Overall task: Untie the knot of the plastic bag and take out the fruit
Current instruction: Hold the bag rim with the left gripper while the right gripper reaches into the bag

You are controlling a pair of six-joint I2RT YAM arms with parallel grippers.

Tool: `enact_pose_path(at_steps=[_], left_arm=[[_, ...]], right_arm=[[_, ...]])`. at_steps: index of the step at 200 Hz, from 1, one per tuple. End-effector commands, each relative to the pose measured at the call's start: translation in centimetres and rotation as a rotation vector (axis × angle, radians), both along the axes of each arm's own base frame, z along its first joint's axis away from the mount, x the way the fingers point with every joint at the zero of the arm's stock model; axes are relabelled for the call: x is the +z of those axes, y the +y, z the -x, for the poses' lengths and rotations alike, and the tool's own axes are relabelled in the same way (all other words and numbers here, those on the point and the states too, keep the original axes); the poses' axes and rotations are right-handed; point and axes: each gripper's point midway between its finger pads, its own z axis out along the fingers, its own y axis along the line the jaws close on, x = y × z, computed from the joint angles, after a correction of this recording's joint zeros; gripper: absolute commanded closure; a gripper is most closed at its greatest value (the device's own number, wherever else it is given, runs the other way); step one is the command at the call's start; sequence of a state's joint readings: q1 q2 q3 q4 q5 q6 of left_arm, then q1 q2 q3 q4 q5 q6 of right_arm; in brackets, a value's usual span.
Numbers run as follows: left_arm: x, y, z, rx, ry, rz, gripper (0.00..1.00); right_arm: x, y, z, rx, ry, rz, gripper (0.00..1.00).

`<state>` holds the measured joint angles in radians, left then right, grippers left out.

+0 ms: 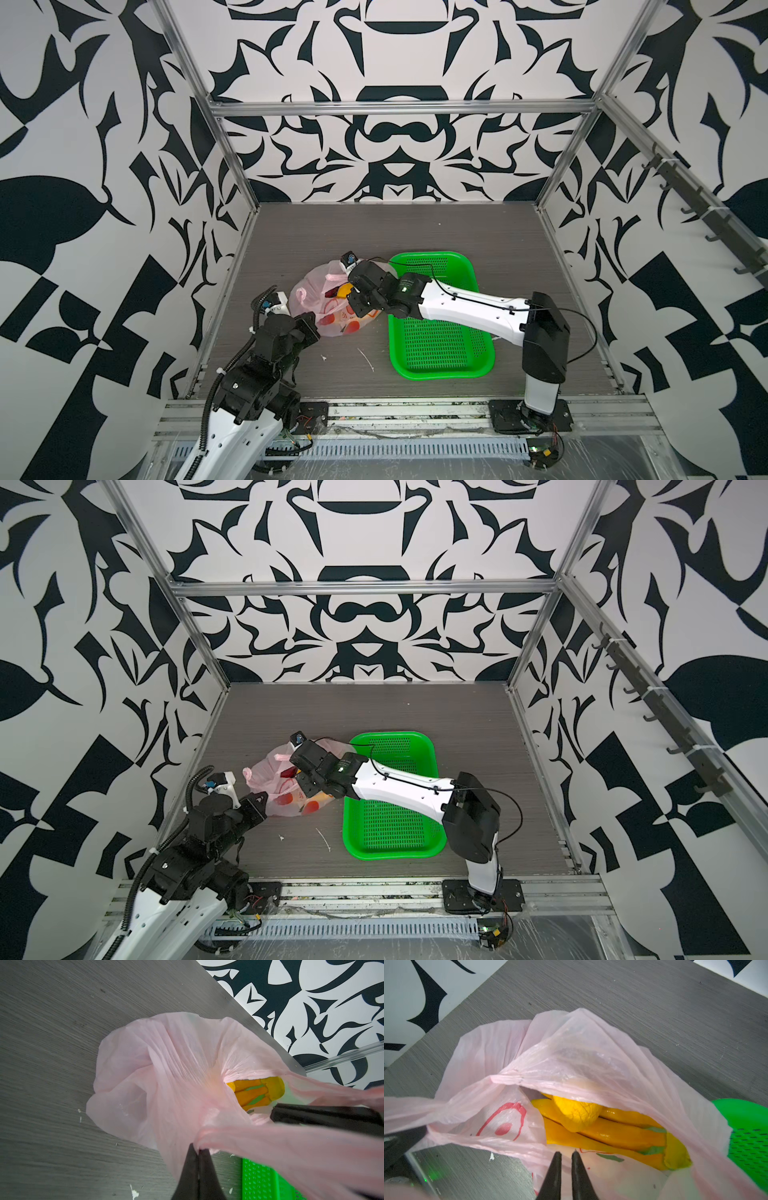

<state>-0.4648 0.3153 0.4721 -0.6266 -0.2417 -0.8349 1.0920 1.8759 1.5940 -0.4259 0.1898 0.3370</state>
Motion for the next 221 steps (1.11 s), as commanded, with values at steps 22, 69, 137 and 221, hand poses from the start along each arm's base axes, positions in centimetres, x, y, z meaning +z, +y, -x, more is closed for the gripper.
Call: enact_pose_path(at_steps=[22, 69, 137, 221], left_arm=[[-0.8, 0.2, 0.5, 0.002, 0.019, -0.001, 1.00], [-0.6, 0.3, 0.4, 0.008, 0.017, -0.011, 1.00], [-1.4, 1.0, 0.9, 0.031, 0.045, -0.026, 1.00], [-4.1, 1.7, 1.1, 0.062, 0.086, -0.062, 1.00]], right_arm=[[0.6, 0.9, 0.6, 0.073, 0.035, -0.022, 0.87], [-0.9, 0.0, 3.3, 0.129, 0.074, -0.005, 0.88], [-4.2, -0.5, 5.4, 0.117, 0.136, 0.000, 0.88], [-2.8, -0.5, 3.4, 0.027, 0.050, -0.036, 0.78]])
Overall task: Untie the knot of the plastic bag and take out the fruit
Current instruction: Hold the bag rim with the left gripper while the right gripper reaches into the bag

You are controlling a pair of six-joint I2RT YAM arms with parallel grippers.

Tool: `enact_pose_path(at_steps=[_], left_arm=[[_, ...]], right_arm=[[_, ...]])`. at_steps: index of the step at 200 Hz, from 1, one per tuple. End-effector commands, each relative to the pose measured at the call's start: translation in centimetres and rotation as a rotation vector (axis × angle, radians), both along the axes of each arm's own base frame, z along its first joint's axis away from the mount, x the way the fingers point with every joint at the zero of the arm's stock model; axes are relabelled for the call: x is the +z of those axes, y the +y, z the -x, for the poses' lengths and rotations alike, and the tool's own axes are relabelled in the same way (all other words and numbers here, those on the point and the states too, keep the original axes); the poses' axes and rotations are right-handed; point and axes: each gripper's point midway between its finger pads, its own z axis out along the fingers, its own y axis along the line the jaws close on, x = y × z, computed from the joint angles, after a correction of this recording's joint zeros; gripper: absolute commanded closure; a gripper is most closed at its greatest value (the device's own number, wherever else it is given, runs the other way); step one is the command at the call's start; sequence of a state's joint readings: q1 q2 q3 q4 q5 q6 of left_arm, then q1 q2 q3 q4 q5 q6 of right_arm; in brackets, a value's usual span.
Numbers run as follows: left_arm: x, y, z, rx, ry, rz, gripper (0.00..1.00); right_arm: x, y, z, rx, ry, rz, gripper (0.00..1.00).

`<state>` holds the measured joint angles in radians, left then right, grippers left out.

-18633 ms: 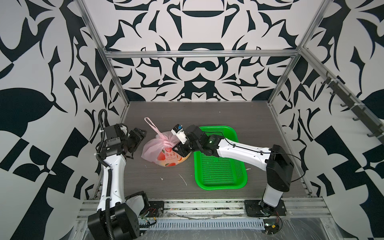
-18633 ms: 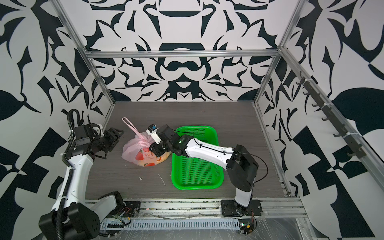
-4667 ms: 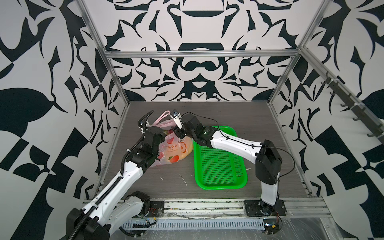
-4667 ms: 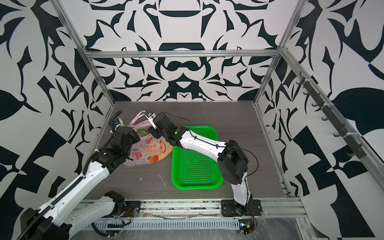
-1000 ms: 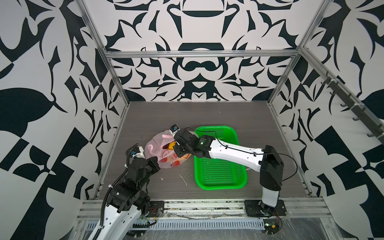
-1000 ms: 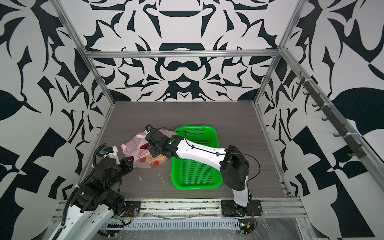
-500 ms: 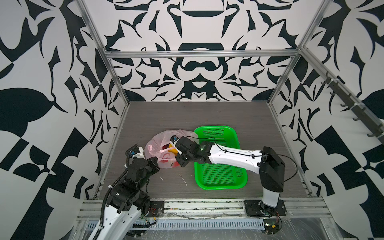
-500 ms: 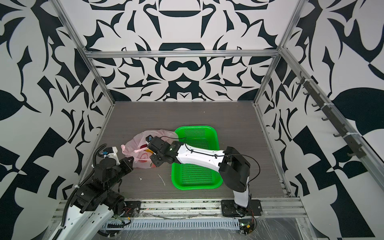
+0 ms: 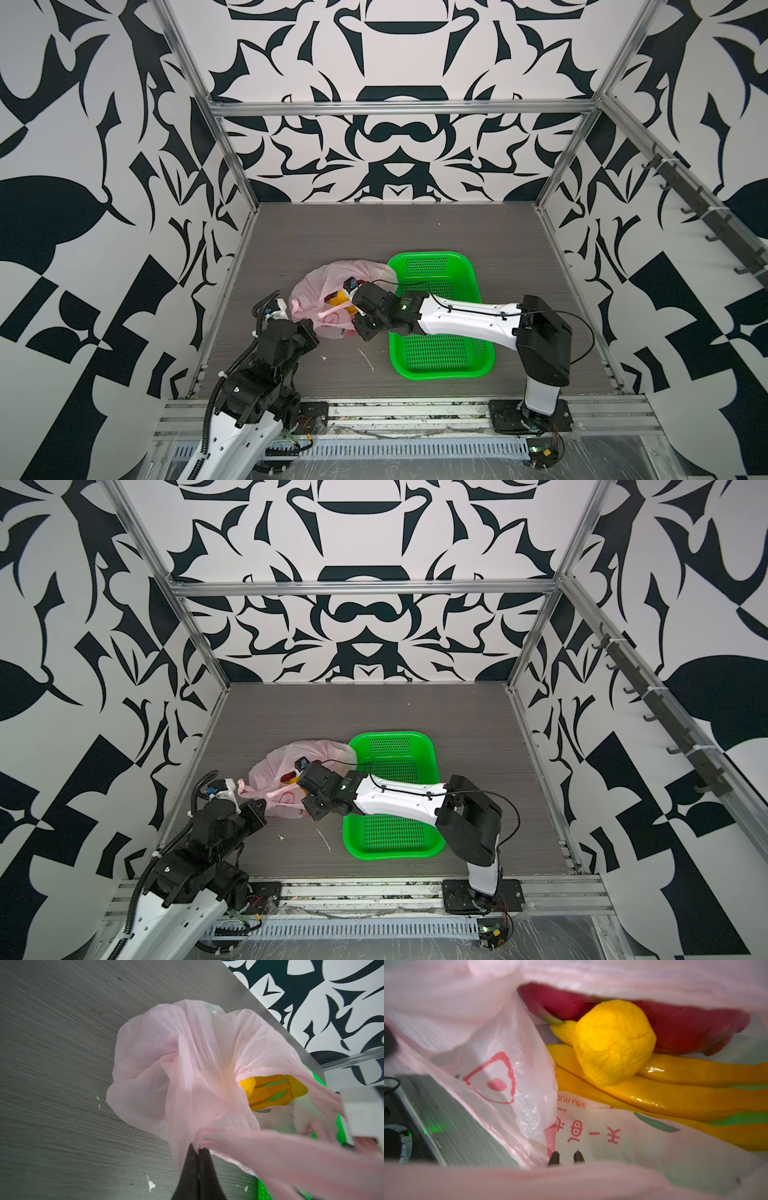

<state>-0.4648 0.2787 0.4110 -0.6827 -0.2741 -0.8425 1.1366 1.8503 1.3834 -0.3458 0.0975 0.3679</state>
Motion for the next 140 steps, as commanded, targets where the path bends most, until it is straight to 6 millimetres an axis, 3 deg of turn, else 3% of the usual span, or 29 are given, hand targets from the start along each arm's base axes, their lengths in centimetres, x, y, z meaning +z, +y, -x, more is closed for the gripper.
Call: enact_pose_path(at_steps=[1, 74, 140], left_arm=[[-1.0, 0.6, 0.2, 0.030, 0.020, -0.016, 1.00], [-1.4, 0.6, 0.4, 0.021, 0.025, -0.017, 1.00], [-1.1, 0.5, 0.5, 0.015, 0.014, -0.009, 1.00]], right_arm=[[3.5, 0.5, -1.4, -0.062, -0.075, -0.087, 0.78], [5.5, 1.0, -4.9, -0.210, -0.162, -0.117, 0.65], [4.5, 2.0, -6.9, -0.262, -0.121, -0.127, 0.52]])
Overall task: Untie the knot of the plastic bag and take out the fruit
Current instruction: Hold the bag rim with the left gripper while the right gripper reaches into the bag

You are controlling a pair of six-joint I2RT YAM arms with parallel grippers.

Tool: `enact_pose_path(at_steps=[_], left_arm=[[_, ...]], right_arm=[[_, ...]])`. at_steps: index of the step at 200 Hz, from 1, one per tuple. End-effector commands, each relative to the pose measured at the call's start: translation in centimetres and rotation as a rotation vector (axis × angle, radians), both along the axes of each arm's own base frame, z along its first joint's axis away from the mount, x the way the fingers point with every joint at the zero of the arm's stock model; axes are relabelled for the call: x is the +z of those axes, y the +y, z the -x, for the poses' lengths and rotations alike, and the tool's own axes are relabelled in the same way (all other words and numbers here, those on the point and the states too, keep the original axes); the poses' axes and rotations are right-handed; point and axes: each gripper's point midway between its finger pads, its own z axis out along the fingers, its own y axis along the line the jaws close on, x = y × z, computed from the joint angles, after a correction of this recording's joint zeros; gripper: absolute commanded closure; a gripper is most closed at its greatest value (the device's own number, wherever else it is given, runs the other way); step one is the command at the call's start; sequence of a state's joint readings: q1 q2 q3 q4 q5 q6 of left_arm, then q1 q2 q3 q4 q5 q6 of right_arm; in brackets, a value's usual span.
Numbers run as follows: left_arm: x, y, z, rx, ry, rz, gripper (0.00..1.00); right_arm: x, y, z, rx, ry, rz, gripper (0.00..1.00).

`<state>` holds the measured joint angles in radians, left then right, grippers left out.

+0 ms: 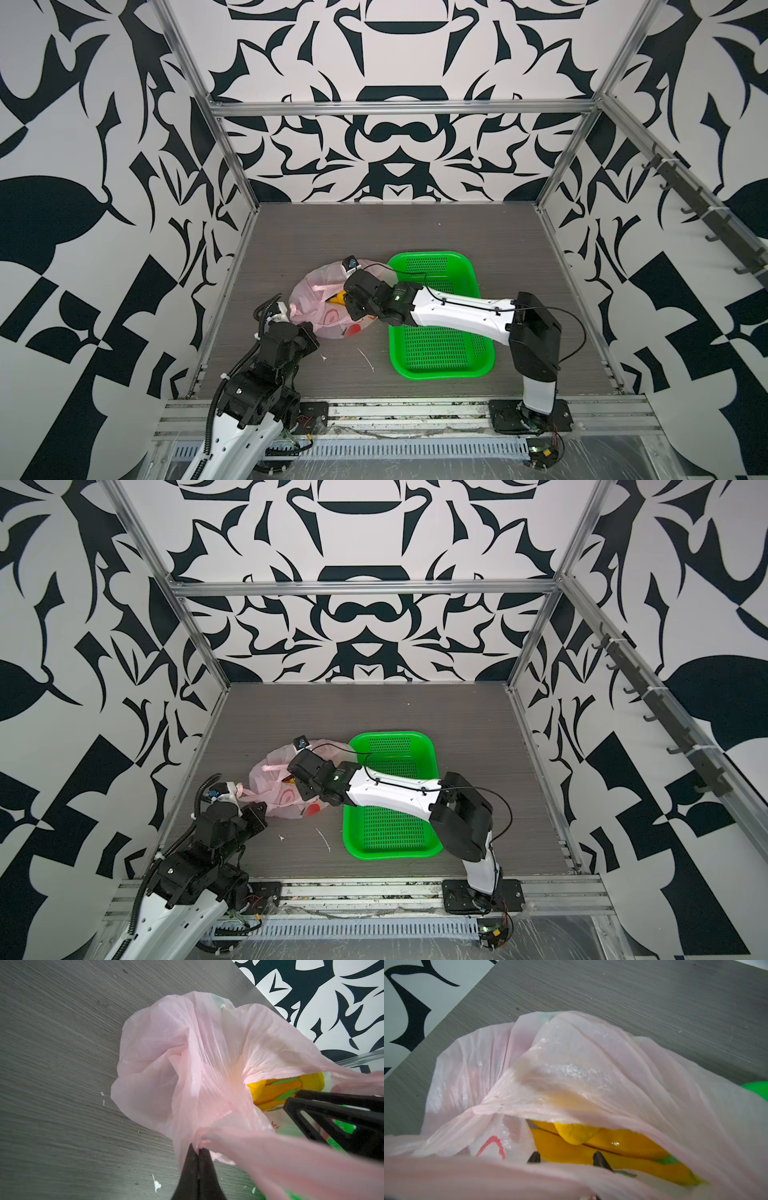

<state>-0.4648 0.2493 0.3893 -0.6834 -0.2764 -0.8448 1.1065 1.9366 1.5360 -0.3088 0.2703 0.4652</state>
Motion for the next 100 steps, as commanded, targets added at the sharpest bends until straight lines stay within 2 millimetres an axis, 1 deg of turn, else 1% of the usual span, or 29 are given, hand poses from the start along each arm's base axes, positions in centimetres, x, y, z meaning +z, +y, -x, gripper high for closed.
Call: enact_pose_path(at_steps=[1, 50, 72, 100], left_arm=[[-0.7, 0.4, 0.4, 0.011, 0.020, -0.013, 1.00], [-0.6, 0.3, 0.3, 0.005, 0.018, -0.014, 1.00], [-0.8, 0.2, 0.4, 0.001, 0.023, -0.012, 1.00], [-0.9, 0.0, 0.4, -0.005, 0.027, -0.003, 1.00]], right_arm=[[1.5, 0.4, -1.3, -0.046, -0.010, -0.049, 0.52], [1.1, 0.6, -2.0, -0.079, 0.006, -0.066, 0.41], [0.8, 0.8, -2.3, -0.093, 0.032, -0.087, 0.39], [0.6, 0.8, -2.8, -0.118, 0.047, -0.108, 0.38]])
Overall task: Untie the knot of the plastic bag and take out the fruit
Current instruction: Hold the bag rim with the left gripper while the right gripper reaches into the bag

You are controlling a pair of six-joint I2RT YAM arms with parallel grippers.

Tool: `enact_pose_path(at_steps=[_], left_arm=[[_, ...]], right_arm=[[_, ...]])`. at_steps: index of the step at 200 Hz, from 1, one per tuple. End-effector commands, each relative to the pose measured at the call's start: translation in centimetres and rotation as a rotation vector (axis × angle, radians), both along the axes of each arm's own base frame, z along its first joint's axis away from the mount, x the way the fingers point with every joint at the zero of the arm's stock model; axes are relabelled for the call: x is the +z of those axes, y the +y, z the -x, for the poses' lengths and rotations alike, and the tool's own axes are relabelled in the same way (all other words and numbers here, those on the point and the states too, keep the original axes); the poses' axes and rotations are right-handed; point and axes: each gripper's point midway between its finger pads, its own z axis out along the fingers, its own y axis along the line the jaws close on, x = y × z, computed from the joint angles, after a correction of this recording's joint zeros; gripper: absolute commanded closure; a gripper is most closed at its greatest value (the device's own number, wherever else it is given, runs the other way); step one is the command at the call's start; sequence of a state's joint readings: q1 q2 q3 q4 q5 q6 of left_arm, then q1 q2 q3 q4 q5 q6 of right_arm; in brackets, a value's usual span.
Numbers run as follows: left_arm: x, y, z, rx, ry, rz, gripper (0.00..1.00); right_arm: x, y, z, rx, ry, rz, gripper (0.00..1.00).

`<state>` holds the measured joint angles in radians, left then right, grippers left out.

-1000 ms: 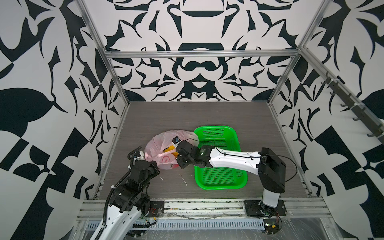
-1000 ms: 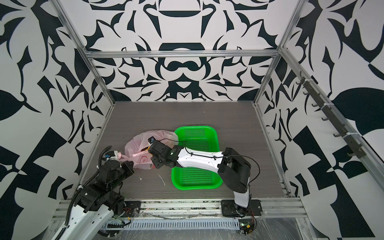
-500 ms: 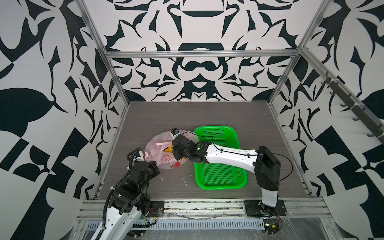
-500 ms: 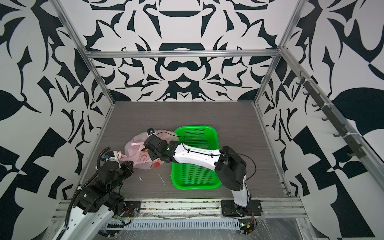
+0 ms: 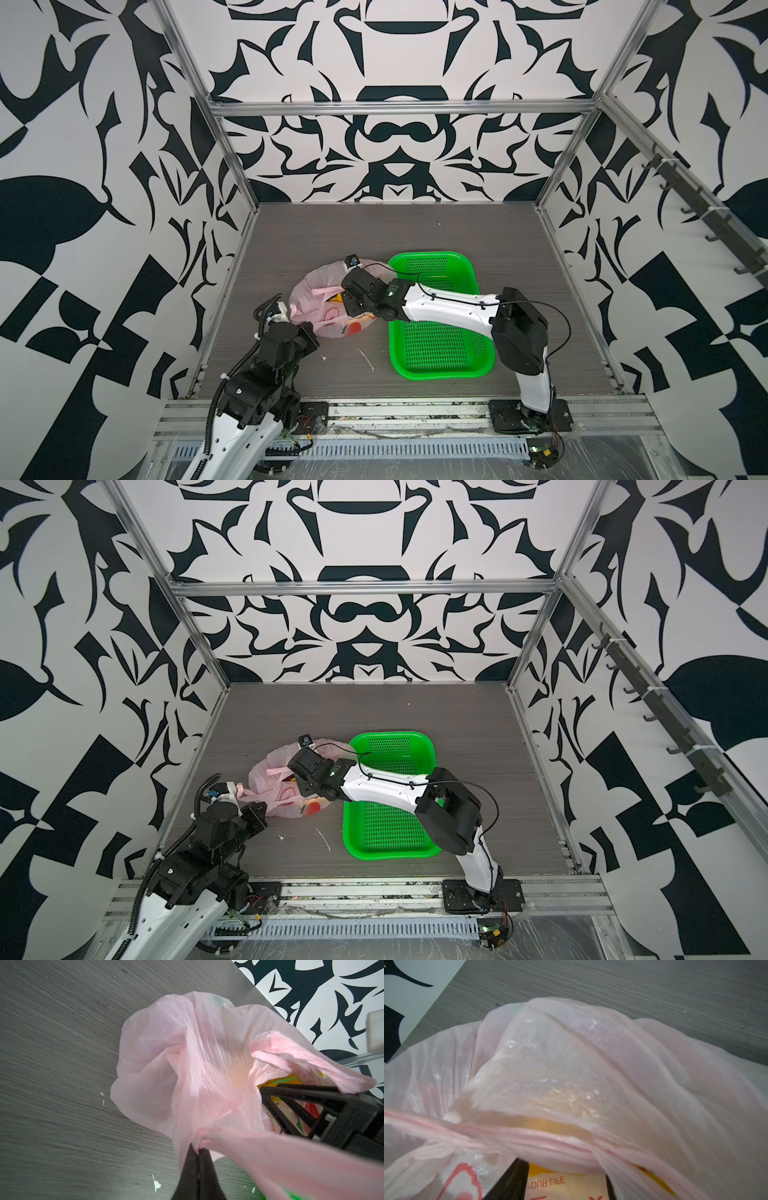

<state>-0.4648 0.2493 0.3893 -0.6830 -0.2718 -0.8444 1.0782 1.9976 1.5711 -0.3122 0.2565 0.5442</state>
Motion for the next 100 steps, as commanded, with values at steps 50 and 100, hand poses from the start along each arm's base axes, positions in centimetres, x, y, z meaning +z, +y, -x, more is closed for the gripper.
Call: enact_pose_path(at_steps=[50, 100], left_arm=[[-0.9, 0.1, 0.5, -0.004, 0.023, -0.002, 1.00], [-1.2, -0.1, 0.5, -0.009, 0.028, 0.005, 1.00]], right_arm=[[2.0, 1.2, -2.0, -0.070, 0.002, -0.108, 0.36], [1.5, 1.8, -2.2, -0.072, 0.021, -0.124, 0.30]])
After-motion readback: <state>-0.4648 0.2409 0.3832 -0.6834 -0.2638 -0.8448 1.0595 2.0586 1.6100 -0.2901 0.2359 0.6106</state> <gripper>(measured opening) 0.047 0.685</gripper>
